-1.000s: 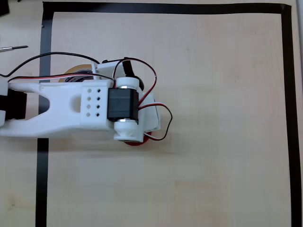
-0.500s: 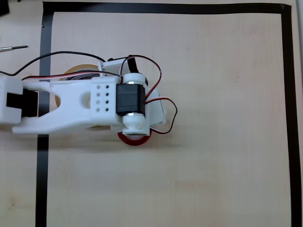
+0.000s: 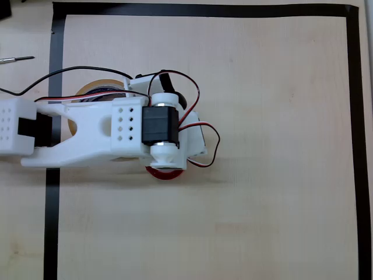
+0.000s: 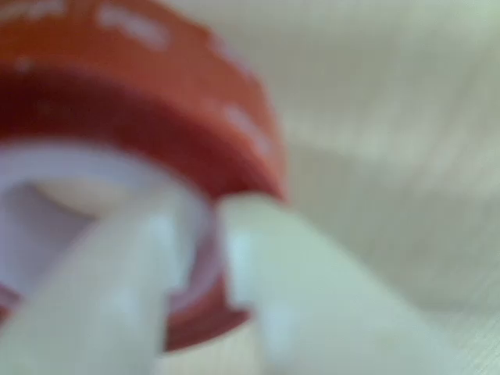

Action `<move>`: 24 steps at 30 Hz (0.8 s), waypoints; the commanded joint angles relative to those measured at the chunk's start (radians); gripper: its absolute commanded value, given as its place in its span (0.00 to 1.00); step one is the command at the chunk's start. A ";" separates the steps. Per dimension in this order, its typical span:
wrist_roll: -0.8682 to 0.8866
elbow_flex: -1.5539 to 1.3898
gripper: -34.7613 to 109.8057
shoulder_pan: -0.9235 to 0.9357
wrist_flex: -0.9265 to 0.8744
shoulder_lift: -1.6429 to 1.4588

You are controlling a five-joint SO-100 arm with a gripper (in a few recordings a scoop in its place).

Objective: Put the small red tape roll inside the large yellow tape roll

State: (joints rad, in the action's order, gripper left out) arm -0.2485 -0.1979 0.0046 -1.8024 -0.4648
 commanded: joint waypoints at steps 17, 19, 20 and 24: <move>-0.043 -0.089 0.40 0.044 -0.005 -0.135; -0.043 -0.123 0.40 0.051 -0.005 -0.150; -0.043 -0.138 0.40 0.052 -0.005 -0.156; -0.043 -0.164 0.40 0.058 -0.005 -0.164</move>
State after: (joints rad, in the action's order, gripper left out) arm -0.2592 -0.3451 0.0399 -1.7917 -0.5216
